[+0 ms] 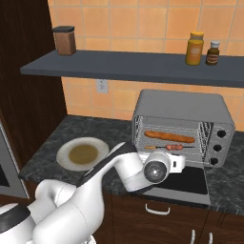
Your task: Pick up the kebab skewer and baguette bread, and place them inside the toaster oven. Close the toaster oven door and start by setting the timer.
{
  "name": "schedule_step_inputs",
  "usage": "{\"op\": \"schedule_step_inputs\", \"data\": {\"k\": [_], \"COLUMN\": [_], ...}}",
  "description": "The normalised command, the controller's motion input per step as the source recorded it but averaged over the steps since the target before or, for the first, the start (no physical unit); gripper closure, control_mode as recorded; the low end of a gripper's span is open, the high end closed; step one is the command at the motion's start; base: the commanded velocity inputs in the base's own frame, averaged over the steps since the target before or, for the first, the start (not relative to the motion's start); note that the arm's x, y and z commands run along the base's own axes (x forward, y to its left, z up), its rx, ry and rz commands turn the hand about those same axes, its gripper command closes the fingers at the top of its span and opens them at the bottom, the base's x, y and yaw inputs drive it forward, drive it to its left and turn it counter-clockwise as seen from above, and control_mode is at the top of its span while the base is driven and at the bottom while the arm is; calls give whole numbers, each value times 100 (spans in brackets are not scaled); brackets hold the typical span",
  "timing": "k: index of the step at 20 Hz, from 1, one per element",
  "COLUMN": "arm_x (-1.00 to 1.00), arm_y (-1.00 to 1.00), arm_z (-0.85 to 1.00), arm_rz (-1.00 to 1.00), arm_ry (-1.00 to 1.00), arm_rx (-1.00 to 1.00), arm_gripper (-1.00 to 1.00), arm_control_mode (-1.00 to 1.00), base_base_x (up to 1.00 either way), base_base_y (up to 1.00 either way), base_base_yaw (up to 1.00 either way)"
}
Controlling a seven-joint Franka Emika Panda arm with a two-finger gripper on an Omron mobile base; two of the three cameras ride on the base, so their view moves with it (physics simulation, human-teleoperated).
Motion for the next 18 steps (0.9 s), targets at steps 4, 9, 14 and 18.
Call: {"op": "schedule_step_inputs", "data": {"k": [4,9,14,18], "arm_x": [16,0,0,0], "arm_y": [0,0,0,0], "arm_z": [-5,-11,-2,-4], "arm_rz": [0,0,0,0], "arm_ry": [0,0,0,0], "arm_rx": [0,0,0,0], "arm_gripper": [-100,-100,-100,-100], "arm_control_mode": [-100,-100,-100,-100], "base_base_x": [0,0,0,0], "base_base_y": [0,0,0,0], "base_base_yaw": [0,0,0,0]}}
